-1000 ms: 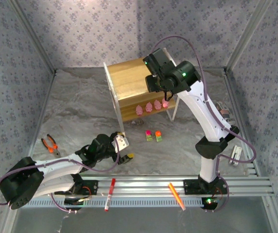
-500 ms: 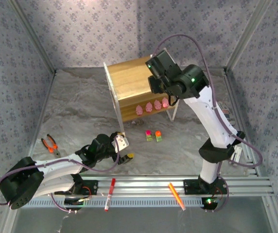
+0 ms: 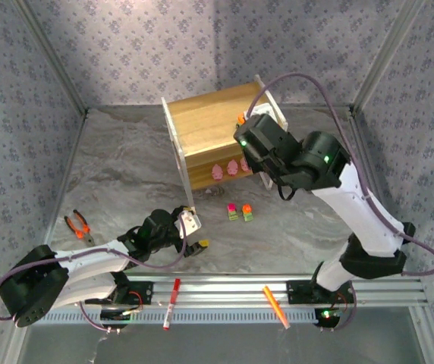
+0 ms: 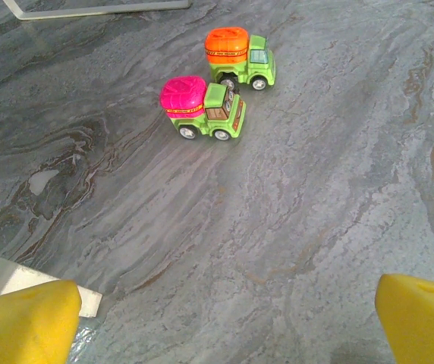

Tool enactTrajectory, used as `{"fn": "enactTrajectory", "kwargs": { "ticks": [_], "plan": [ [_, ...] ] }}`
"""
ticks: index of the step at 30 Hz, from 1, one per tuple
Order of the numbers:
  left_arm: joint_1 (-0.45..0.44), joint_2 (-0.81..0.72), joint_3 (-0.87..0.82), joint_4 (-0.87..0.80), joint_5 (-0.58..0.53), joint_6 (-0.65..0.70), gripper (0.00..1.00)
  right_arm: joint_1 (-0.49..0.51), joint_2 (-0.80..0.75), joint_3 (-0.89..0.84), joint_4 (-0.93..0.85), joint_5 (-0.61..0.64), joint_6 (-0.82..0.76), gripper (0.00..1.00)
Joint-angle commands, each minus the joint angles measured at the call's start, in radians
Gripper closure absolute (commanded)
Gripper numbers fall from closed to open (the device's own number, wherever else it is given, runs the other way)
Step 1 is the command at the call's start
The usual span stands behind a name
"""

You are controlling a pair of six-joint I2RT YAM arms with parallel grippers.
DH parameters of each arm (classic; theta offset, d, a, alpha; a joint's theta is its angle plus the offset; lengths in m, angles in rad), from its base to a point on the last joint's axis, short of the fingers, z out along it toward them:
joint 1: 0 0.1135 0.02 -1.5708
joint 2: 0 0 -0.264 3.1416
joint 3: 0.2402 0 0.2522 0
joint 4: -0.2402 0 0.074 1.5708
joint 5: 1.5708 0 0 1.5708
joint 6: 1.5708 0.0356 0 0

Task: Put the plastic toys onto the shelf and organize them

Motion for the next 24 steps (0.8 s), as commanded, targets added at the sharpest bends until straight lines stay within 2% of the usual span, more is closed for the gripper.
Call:
{"fn": "enactTrajectory", "kwargs": {
  "ticks": [1,8,15,24],
  "plan": [
    [-0.007,0.006,0.018,0.006,0.004,0.017,0.0,0.034,-0.067,-0.084,0.038,0.073,0.075,0.49],
    [-0.007,0.013,0.024,-0.001,0.007,0.017,0.0,0.113,-0.16,-0.294,0.083,0.123,0.15,0.47],
    [-0.006,0.015,0.024,-0.001,0.009,0.017,0.0,0.138,-0.256,-0.506,0.154,0.113,0.242,0.44],
    [-0.007,0.017,0.027,0.001,0.008,0.017,0.0,0.166,-0.283,-0.679,0.212,0.103,0.352,0.39]
  ]
}}
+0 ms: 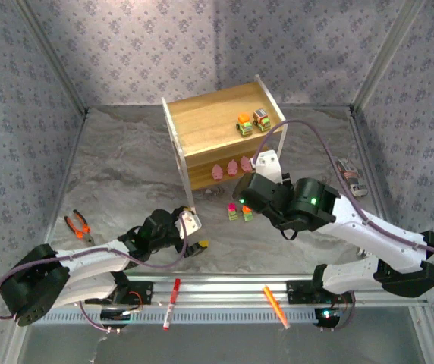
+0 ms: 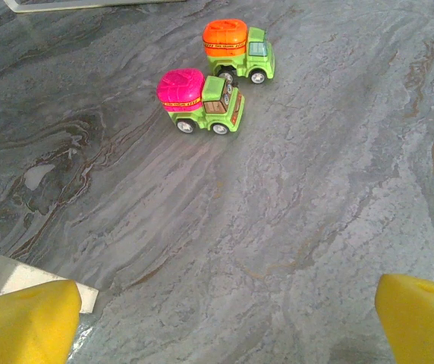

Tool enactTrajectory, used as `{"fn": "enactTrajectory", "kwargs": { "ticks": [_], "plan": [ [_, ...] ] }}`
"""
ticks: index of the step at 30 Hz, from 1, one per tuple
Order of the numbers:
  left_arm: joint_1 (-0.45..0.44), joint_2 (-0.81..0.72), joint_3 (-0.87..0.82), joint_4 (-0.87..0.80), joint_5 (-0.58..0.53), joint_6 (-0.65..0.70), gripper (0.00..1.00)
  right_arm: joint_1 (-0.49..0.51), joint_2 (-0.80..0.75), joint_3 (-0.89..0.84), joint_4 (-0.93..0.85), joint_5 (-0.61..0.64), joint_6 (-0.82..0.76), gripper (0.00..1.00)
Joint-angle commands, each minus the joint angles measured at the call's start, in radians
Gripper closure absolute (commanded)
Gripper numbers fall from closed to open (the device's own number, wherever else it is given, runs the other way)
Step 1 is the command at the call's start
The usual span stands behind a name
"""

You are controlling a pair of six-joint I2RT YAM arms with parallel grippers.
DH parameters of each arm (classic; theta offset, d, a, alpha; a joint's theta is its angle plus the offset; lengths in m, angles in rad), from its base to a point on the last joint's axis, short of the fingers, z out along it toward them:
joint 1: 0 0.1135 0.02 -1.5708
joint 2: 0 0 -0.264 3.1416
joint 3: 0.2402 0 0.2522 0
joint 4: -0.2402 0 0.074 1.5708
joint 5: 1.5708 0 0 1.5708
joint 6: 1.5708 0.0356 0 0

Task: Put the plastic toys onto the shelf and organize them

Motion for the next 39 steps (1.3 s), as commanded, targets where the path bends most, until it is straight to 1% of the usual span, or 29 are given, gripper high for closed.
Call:
{"fn": "enactTrajectory", "kwargs": {
  "ticks": [1,7,11,13,15,20,25,28,34,39],
  "plan": [
    [-0.006,0.009,0.025,0.004,0.008,0.018,0.0,0.011,-0.014,-0.053,0.037,0.013,0.074,0.38],
    [-0.007,0.006,0.024,0.003,0.008,0.018,0.0,0.011,-0.016,-0.162,0.101,-0.033,0.117,0.3],
    [-0.006,0.007,0.024,0.004,0.008,0.018,0.0,-0.004,-0.02,-0.244,0.181,-0.081,0.125,0.28],
    [-0.007,0.007,0.024,0.004,0.008,0.019,0.0,-0.015,-0.017,-0.281,0.21,-0.094,0.133,0.24],
    [-0.007,0.007,0.024,0.003,0.009,0.019,0.0,-0.026,-0.015,-0.309,0.235,-0.108,0.137,0.23],
    [-0.007,0.007,0.024,0.003,0.009,0.019,0.0,-0.062,-0.013,-0.401,0.3,-0.15,0.137,0.25],
    [-0.006,0.006,0.026,0.001,0.008,0.019,0.0,-0.121,-0.011,-0.499,0.404,-0.223,0.121,0.33],
    [-0.007,0.007,0.025,0.002,0.008,0.02,0.0,-0.144,0.011,-0.529,0.46,-0.264,0.099,0.38],
    [-0.006,0.009,0.026,0.0,0.008,0.02,0.0,-0.194,0.1,-0.558,0.565,-0.355,0.04,0.42],
    [-0.007,0.006,0.026,0.0,0.006,0.02,0.0,-0.224,0.145,-0.574,0.615,-0.394,0.013,0.43]
  ]
}}
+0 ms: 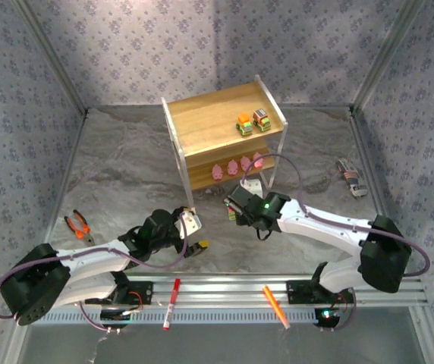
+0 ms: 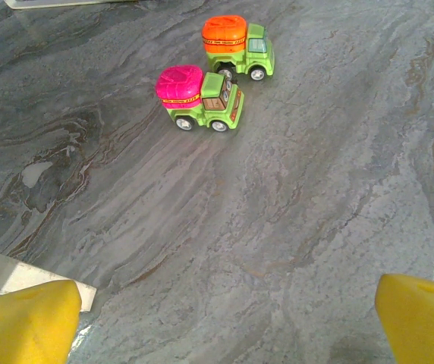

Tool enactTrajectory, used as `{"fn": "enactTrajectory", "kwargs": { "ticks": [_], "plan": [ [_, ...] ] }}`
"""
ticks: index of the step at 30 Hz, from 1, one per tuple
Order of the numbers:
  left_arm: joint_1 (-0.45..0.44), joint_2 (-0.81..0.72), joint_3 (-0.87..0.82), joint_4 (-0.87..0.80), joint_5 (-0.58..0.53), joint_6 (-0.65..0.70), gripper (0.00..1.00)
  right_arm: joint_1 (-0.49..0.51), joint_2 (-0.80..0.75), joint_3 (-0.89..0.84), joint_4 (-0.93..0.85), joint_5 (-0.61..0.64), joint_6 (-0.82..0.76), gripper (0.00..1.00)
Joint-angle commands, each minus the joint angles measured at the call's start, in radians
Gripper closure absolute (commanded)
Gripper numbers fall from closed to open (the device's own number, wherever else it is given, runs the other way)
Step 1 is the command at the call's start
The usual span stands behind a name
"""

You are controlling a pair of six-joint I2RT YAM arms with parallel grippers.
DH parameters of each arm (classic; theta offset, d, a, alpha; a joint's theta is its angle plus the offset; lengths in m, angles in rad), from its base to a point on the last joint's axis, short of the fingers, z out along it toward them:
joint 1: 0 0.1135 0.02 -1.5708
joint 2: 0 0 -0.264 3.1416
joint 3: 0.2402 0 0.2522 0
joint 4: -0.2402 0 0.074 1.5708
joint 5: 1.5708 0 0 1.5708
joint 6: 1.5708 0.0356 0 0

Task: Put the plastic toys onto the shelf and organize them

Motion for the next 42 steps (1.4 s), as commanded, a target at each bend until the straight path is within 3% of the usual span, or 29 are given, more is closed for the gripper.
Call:
{"fn": "enactTrajectory", "kwargs": {
  "ticks": [1,10,42],
  "plan": [
    [-0.007,0.002,0.025,0.0,0.006,0.02,0.0,-0.021,0.014,-0.027,0.058,-0.05,-0.036,0.43],
    [-0.004,0.008,0.029,0.001,0.002,0.018,0.0,-0.088,0.066,-0.089,0.176,-0.184,-0.107,0.47],
    [-0.001,0.028,0.044,-0.012,0.005,0.016,0.0,-0.19,0.104,-0.152,0.242,-0.251,-0.19,0.49]
  ]
}}
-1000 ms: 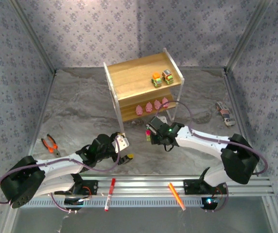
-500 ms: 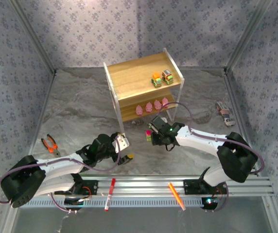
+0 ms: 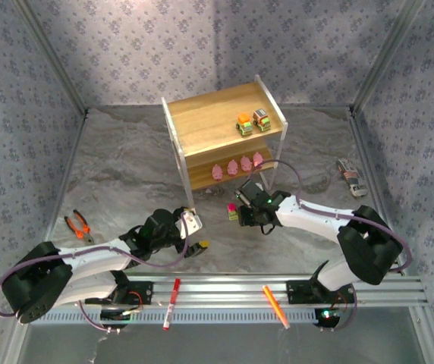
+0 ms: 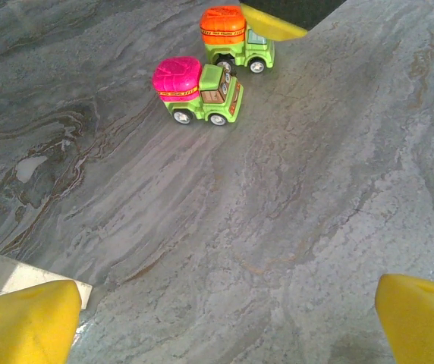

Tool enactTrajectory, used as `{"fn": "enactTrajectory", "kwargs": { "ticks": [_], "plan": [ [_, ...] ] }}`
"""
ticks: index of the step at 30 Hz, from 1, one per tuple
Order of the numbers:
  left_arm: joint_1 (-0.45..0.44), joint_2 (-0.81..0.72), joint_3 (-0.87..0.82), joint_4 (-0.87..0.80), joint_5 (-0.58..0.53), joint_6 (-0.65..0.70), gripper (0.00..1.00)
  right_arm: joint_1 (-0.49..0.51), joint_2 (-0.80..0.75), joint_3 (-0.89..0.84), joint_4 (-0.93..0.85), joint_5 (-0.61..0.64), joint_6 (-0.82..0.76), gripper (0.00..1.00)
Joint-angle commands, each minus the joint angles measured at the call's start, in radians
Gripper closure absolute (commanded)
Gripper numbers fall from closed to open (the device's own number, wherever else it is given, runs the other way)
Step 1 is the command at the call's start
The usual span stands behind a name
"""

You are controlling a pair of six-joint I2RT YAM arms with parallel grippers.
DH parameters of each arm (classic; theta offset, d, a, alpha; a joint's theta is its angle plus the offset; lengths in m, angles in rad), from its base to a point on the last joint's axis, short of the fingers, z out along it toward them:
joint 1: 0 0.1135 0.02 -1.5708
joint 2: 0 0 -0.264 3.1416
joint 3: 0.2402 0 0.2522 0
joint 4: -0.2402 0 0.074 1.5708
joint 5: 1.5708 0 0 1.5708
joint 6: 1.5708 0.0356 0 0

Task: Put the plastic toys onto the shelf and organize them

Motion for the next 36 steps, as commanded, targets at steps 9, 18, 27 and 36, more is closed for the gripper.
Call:
{"fn": "enactTrajectory", "kwargs": {
  "ticks": [9,18,27,36],
  "plan": [
    [-0.001,0.012,0.039,-0.007,0.004,0.017,0.0,-0.02,0.062,0.014,0.021,-0.031,-0.045,0.5],
    [0.0,0.011,0.04,-0.007,0.004,0.017,0.0,-0.024,0.1,0.041,0.028,-0.037,-0.055,0.5],
    [0.0,0.014,0.039,-0.005,0.002,0.016,0.0,-0.027,0.128,0.054,0.05,-0.036,-0.058,0.5],
    [0.0,0.015,0.041,-0.005,0.001,0.016,0.01,-0.016,0.147,0.071,0.029,-0.007,-0.067,0.56]
  ]
}}
